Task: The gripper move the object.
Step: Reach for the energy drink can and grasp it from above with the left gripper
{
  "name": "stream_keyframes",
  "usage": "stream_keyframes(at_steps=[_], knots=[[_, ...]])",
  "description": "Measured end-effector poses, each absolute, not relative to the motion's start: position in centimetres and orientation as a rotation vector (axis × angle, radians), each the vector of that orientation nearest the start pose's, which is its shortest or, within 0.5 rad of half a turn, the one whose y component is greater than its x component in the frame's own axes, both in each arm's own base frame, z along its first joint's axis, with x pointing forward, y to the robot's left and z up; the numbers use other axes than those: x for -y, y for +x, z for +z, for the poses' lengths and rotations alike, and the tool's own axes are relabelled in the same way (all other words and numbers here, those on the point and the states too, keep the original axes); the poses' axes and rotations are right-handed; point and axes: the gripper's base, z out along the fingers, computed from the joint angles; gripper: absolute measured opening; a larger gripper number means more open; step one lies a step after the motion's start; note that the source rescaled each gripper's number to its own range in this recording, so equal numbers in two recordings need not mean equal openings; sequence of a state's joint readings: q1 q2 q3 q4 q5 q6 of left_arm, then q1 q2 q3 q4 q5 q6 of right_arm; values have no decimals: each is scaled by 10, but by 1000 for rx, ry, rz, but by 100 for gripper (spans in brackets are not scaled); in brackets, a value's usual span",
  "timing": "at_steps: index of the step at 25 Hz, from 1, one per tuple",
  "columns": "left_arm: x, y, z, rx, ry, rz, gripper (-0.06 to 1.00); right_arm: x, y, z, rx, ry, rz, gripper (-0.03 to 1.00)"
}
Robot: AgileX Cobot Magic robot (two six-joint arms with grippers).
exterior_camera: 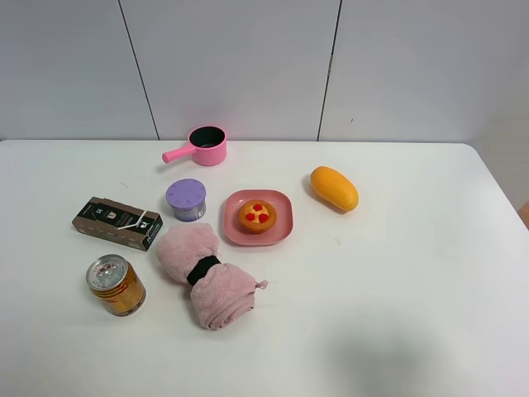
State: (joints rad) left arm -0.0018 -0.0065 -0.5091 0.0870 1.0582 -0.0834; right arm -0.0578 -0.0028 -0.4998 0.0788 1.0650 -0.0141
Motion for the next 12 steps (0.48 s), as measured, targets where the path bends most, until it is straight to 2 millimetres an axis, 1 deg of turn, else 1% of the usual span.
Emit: stream_keyframes(at_steps=[1,12], knots=[[-7,-7,280,-2022,-87,50,56,-7,-5,277,-2043,41,49,100],[-7,-7,280,-2022,-87,50,56,-7,-5,277,-2043,41,49,100]])
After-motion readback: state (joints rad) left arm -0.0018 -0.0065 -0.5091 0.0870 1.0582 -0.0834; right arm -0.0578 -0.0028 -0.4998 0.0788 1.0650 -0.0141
